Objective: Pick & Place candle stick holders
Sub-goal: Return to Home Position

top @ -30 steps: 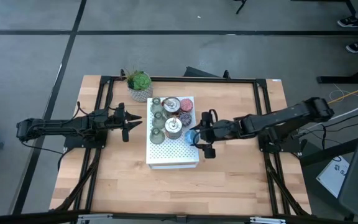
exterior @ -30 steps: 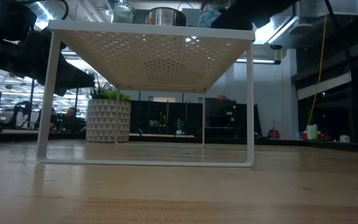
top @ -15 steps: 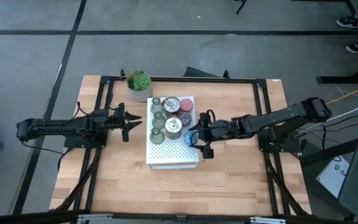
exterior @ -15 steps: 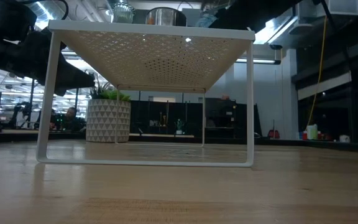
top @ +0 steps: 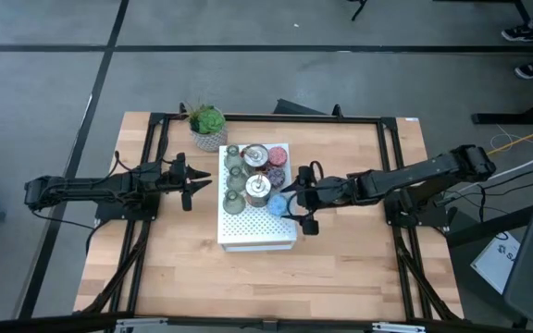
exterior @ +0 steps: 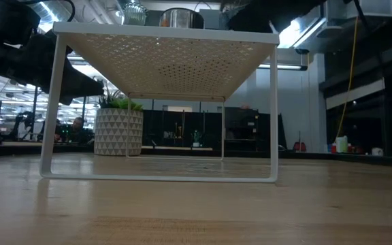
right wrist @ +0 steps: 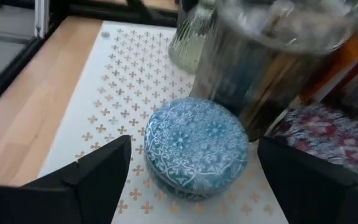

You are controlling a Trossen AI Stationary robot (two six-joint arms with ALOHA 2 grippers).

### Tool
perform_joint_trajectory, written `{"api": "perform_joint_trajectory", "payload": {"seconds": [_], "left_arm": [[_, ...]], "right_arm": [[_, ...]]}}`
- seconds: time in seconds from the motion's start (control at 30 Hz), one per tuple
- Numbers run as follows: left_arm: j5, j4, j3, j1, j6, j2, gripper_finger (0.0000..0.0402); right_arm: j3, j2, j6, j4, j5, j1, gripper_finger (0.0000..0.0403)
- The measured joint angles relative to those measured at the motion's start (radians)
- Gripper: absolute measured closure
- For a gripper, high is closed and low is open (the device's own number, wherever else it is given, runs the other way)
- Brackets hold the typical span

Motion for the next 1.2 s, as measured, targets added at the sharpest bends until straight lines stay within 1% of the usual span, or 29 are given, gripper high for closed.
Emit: {"api": "perform_joint_trajectory", "payload": {"seconds": [0.13,0.3,0.53,0.7,0.77,0.87,0.97,1.2], "left_arm": [[0.000,0.000,0.000,0.000,0.000,0.000,0.0294],[0.000,0.000,0.000,0.000,0.000,0.000,0.0294],[0.000,0.000,0.000,0.000,0.000,0.000,0.0294],[0.000,0.000,0.000,0.000,0.000,0.000,0.0294],[0.000,0.000,0.000,0.000,0.000,0.000,0.0294],[0.000,0.000,0.000,0.000,0.000,0.000,0.0294],[0.000,0.000,0.000,0.000,0.000,0.000,0.0294],[0.000,0.000,0.000,0.000,0.000,0.000,0.0294]], "right_arm": [[0.001,-0.040,0.000,0.006,0.007,0.015,0.0048],[0.001,-0.082,0.001,-0.005,0.063,0.059,0.0048],[0.001,-0.149,0.097,-0.114,0.168,0.140,0.0048],[-0.003,-0.229,0.103,-0.227,0.187,0.197,0.0048],[-0.026,-0.270,0.100,-0.232,0.188,0.213,0.0048],[-0.092,-0.346,0.102,-0.229,0.200,0.235,0.0048],[-0.199,-0.438,0.112,-0.175,0.222,0.261,0.0048],[-0.525,-0.669,0.090,0.133,0.282,0.315,0.0048]]}}
